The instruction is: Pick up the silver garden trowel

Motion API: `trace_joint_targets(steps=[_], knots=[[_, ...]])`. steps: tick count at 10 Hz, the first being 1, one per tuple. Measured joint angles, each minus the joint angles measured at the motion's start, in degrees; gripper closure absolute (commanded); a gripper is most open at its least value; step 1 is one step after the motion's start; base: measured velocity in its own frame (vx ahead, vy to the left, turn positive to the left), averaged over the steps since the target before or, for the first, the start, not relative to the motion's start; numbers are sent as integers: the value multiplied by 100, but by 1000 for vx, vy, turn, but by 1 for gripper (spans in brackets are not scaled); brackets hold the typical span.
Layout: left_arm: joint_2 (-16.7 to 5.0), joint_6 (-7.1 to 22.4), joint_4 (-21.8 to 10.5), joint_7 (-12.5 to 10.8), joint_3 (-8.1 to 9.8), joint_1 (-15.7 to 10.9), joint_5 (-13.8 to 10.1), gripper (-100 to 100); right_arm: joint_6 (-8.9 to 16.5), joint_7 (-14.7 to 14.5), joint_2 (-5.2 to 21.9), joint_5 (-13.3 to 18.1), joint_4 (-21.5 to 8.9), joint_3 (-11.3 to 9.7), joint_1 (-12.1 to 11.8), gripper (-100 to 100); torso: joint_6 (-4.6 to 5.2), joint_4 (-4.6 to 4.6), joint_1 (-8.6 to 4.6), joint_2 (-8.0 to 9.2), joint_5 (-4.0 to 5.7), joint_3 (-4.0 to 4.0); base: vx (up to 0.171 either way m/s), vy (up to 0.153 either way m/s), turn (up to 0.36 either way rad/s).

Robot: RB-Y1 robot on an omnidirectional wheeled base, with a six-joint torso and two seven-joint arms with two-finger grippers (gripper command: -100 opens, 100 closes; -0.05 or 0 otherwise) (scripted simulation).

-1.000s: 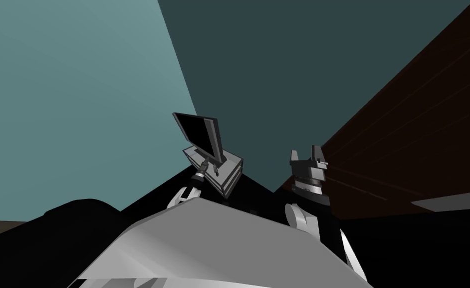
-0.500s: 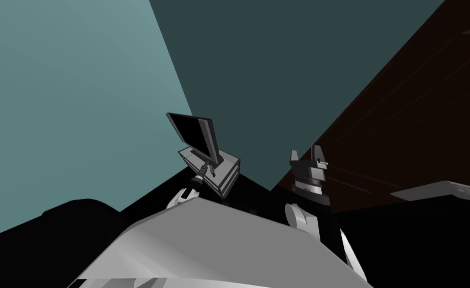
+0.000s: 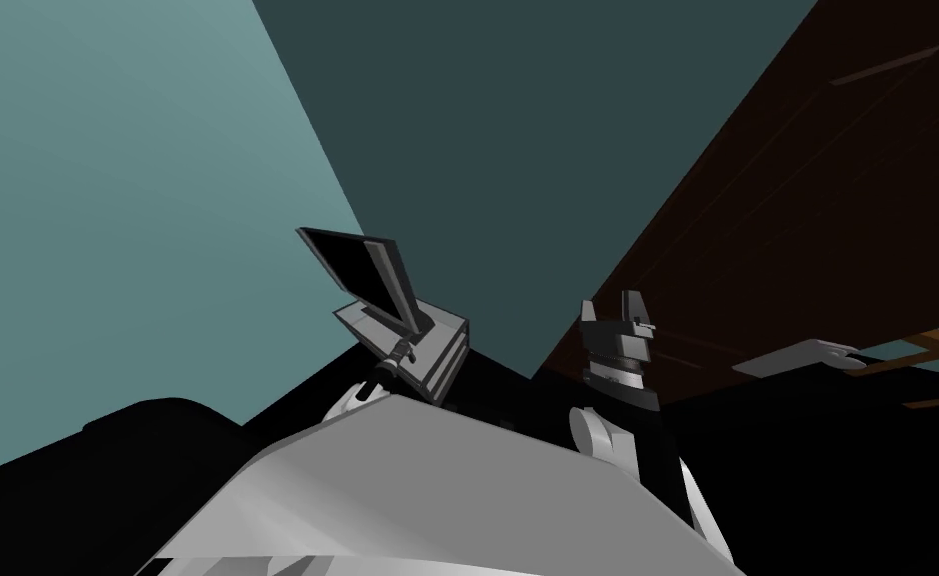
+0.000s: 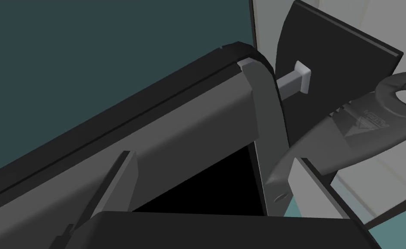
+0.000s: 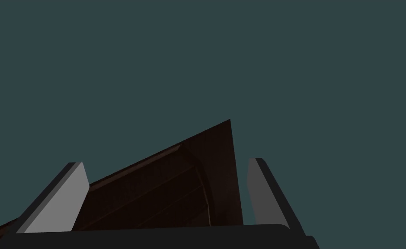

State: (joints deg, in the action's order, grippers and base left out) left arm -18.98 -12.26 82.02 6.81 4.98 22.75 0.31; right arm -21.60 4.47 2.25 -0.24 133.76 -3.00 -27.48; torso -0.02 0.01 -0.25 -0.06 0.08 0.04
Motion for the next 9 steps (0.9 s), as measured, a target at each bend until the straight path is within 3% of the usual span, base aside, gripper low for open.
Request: trace_joint_targets(steps=[3, 8, 9], knots=[[-95, 278, -319, 36, 27, -45, 2, -100, 0, 0, 0, 0, 0, 0, -1, 0, -2, 0, 1, -1, -1, 1, 36, -46, -71], [-298, 501, -820, 43, 56, -86, -26, -100, 0, 0, 0, 0, 0, 0, 0, 0, 0, -2, 9, 6, -2, -4, 31, -36, -82], [-322, 495, -1040, 57, 65, -141, -24, -100, 0, 0, 0, 0, 0, 1, 0, 0, -1, -1, 7, 3, -2, -2, 60, -52, -158]])
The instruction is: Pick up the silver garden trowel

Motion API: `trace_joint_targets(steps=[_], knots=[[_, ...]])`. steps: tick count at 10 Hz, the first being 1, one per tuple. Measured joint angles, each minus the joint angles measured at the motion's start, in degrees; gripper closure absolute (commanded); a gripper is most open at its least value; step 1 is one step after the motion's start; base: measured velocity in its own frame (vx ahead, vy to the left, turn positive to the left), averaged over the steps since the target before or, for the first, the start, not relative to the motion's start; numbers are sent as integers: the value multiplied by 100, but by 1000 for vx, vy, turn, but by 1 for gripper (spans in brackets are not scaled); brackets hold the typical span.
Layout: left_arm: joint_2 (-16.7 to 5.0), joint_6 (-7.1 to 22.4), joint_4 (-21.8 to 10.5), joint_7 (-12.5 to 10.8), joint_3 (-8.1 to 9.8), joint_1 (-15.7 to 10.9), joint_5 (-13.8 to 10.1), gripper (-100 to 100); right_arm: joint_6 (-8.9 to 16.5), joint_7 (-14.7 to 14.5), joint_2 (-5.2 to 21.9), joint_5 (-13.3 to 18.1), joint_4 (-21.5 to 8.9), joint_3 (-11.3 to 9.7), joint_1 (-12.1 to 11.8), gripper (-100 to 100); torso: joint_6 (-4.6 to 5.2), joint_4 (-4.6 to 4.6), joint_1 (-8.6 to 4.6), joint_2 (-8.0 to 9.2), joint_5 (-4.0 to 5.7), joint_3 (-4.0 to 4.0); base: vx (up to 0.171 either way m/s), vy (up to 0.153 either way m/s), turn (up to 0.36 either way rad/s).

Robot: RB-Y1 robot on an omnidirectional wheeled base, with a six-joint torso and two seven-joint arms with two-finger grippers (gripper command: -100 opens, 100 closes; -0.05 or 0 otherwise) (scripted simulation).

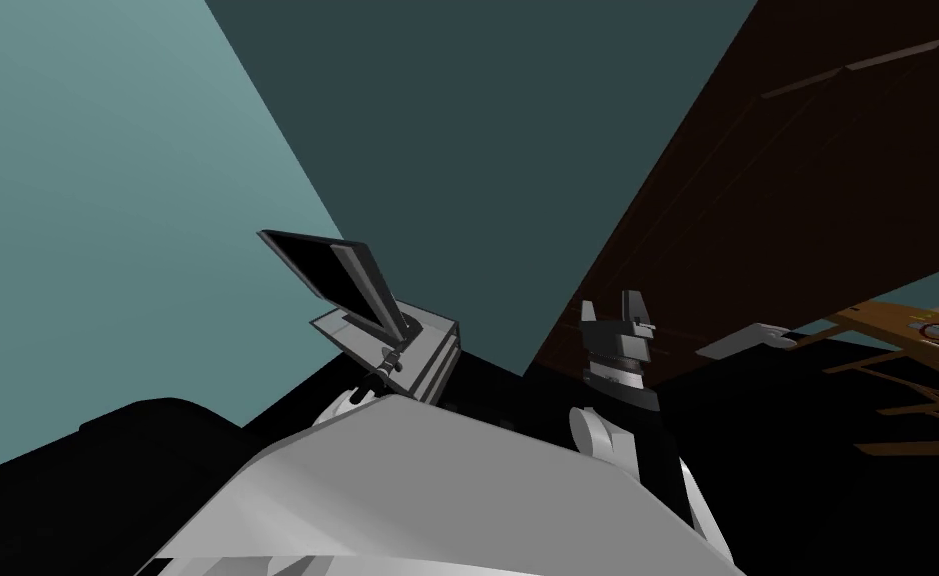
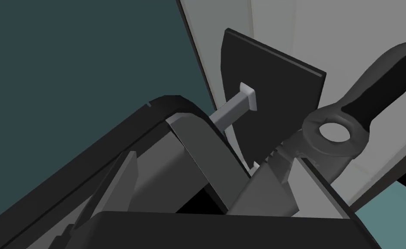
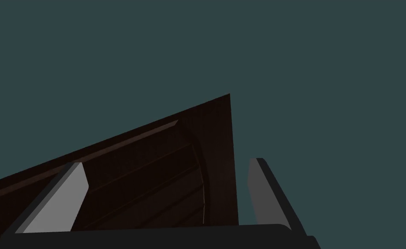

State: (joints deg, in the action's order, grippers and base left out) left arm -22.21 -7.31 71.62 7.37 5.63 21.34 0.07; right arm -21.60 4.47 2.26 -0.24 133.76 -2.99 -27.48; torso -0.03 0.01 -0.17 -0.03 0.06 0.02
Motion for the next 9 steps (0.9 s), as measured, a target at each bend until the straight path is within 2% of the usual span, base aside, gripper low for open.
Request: trace_joint_targets(steps=[1, 2, 5, 9], knots=[[-123, 45, -190, -19, -2, -33, -28, -100, 0, 0, 0, 0, 0, 0, 0, 0, 2, 1, -3, -8, 2, 4, 47, -47, -76], [-131, 62, -428, -6, 12, -78, -20, -100, 0, 0, 0, 0, 0, 0, 0, 0, -1, 2, -4, -5, 1, 3, 49, -64, -128], [-293, 335, -757, 21, 49, -52, -34, -100, 0, 0, 0, 0, 0, 0, 0, 0, 2, 1, -8, -6, 2, 3, 47, -49, -89], [-542, 500, -1560, 23, 60, -198, -69, -100, 0, 0, 0, 0, 0, 0, 0, 0, 0, 1, -2, -5, 1, 3, 60, -47, -124]])
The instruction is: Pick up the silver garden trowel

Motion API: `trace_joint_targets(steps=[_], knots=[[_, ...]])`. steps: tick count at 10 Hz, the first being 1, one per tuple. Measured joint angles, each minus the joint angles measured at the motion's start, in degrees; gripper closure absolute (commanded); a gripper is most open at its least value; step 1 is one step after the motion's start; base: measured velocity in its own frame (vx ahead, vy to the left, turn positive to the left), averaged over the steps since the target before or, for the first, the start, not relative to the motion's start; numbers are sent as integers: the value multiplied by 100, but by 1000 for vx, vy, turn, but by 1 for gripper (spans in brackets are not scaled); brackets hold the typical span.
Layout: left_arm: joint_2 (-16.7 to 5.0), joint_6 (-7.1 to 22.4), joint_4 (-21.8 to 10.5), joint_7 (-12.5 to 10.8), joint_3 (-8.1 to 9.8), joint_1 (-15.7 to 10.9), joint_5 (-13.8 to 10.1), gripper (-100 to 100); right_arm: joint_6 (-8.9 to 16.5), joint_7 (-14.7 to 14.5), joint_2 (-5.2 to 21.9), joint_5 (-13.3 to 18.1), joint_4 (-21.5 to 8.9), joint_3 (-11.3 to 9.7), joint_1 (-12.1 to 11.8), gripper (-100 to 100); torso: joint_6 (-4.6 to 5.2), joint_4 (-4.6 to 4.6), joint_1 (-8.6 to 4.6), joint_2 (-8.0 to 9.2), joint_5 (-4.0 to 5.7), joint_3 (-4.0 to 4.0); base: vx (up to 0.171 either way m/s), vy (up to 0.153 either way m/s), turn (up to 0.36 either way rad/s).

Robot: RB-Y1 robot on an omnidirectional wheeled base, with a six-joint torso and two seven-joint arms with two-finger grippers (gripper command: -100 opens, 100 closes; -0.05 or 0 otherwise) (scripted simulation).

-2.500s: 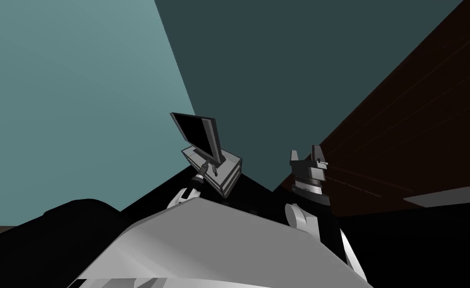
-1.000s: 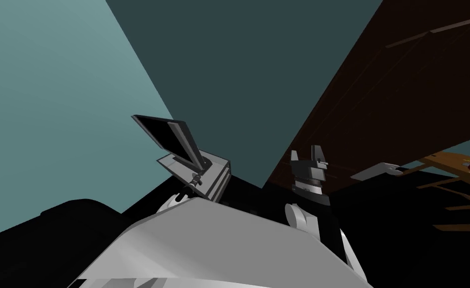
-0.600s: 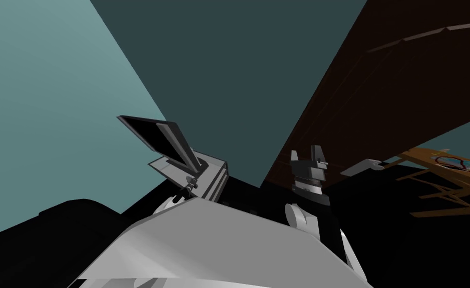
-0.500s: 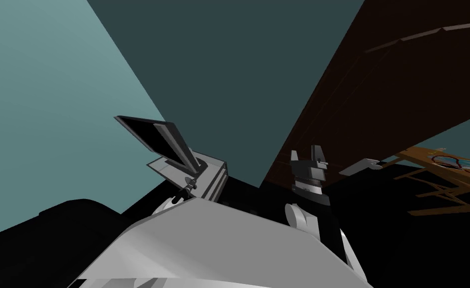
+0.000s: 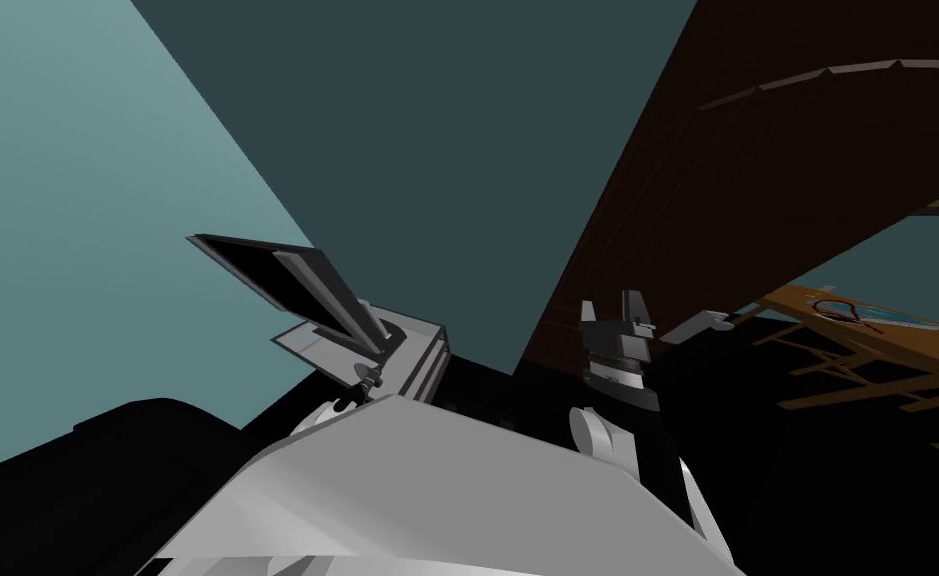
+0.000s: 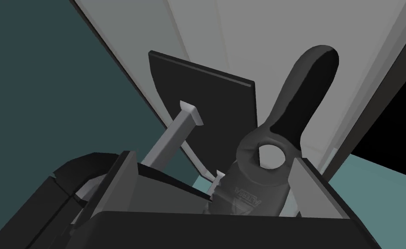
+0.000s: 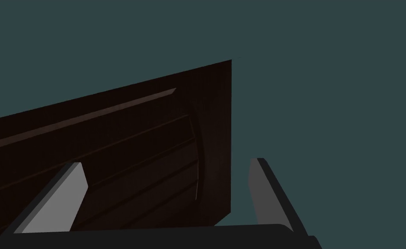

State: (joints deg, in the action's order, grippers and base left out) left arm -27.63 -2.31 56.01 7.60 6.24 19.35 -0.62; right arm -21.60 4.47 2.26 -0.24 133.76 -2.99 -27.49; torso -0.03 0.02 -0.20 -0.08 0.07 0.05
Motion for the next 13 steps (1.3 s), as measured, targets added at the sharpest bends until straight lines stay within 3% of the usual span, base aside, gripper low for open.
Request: trace_joint_targets(steps=[2, 5, 7, 9, 11, 13], knots=[[-128, 284, -221, 5, 25, -35, -12, -100, 0, 0, 0, 0, 0, 0, -1, 0, -3, 2, -5, -4, 1, 3, 34, -38, -14], [-251, 338, -552, 5, 19, -41, -41, -100, 0, 0, 0, 0, 0, 0, 0, 0, -2, -2, 2, 10, 0, -5, 34, -35, -94], [-379, 409, -1044, 24, 40, -158, -45, -100, 0, 0, 0, 0, 0, 0, 0, 0, 0, 0, -2, -3, 1, 2, 74, -52, -153], [-438, 665, -1289, 73, 122, -214, -2, -100, 0, 0, 0, 0, 0, 0, -1, 0, -3, 1, -3, -2, 1, 2, 49, -37, -57], [-540, 685, -1599, 68, 111, -235, -28, -100, 0, 0, 0, 0, 0, 1, 0, 0, -2, -2, 5, 9, -1, -5, 30, -23, -64], [-677, 858, -1671, 47, 103, -156, -76, -100, 0, 0, 0, 0, 0, 0, 0, 0, -2, -1, 1, 5, 0, -3, 44, -29, -61]])
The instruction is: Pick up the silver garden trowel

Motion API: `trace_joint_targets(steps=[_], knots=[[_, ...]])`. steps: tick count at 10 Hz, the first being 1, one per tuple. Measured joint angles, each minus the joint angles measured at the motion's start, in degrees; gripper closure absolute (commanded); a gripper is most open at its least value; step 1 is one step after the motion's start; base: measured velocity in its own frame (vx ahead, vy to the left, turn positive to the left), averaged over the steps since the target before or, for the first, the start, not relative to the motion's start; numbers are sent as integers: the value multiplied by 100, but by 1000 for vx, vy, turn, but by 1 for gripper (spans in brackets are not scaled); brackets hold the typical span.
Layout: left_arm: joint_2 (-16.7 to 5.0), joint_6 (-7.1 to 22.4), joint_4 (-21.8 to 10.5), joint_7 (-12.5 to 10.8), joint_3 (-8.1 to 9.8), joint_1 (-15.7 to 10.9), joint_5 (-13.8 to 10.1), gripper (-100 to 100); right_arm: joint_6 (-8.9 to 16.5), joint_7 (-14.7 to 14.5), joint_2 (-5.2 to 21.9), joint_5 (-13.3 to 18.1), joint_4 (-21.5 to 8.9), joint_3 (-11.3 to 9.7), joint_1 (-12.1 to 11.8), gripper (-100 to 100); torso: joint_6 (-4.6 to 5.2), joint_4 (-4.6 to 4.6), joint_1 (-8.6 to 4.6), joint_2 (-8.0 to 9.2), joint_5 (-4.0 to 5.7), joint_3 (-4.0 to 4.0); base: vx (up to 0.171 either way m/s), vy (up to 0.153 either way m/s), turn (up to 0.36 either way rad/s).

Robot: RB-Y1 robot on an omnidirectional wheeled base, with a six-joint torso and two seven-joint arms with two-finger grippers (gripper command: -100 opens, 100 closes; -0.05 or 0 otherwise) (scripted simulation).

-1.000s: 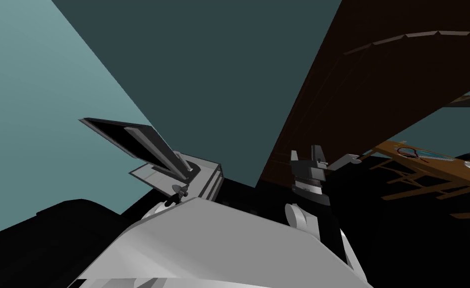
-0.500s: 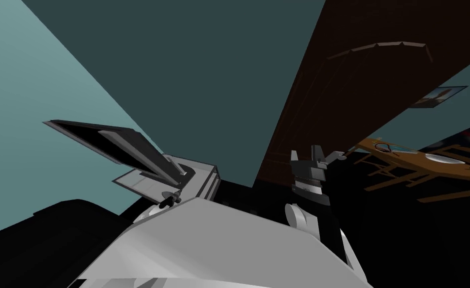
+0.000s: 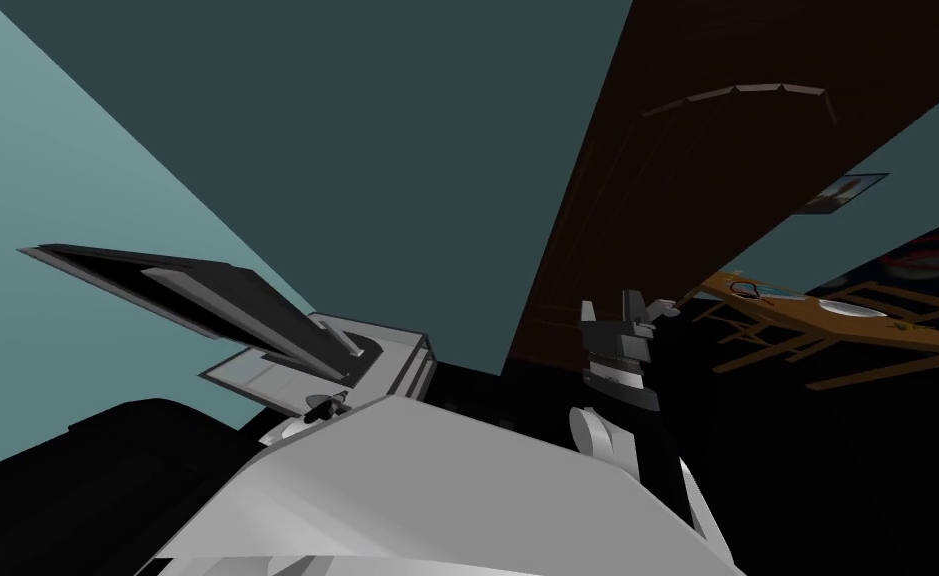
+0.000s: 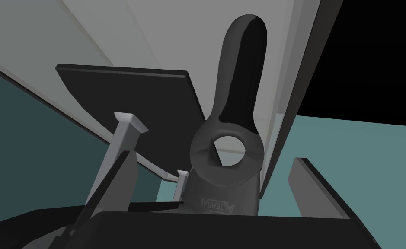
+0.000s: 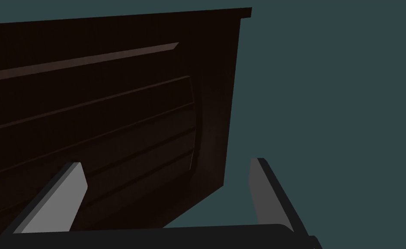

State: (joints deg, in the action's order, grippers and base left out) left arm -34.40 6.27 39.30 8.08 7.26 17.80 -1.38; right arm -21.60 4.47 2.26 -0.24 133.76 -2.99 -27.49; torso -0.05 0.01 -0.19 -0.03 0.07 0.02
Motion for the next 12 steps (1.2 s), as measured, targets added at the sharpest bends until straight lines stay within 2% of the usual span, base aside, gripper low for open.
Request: trace_joint_targets(steps=[2, 3, 4, 5, 10, 11, 12], knots=[[-41, 16, -361, 24, 32, -152, 41, -100, 0, 0, 0, 0, 0, 0, 0, 0, 1, -1, 3, 3, -1, -2, 40, -30, -87], [-144, -2, -598, 21, -11, -167, -15, -100, 0, 0, 0, 0, 0, 0, 0, 0, 0, 0, 0, 0, 0, 0, 25, -15, -20], [-157, -7, -624, 18, -18, -166, -24, 0, 0, 0, 0, 0, 0, 0, 0, 0, -1, -1, 5, 6, -1, -3, 0, 0, 0], [-156, -6, -621, 18, -17, -167, -23, -100, 0, 0, 0, 0, 0, 0, 0, 0, -1, -2, 9, 13, -2, -7, 12, 27, 112], [176, 141, -423, 218, 322, -343, 508, -100, 0, 0, 1, 0, 0, 1, 0, 0, -2, -2, 33, 9, -8, -5, 17, 53, 92], [193, 112, -516, 243, 342, -418, 553, -100, 0, 0, 1, 0, 0, 1, 0, 0, 0, -2, 26, 12, -7, -6, 16, 47, 131], [280, 153, -406, 283, 422, -422, 673, -100, 0, 0, 1, 0, 0, 1, 0, 0, -4, -2, 29, 12, -7, -6, 13, 38, 76]])
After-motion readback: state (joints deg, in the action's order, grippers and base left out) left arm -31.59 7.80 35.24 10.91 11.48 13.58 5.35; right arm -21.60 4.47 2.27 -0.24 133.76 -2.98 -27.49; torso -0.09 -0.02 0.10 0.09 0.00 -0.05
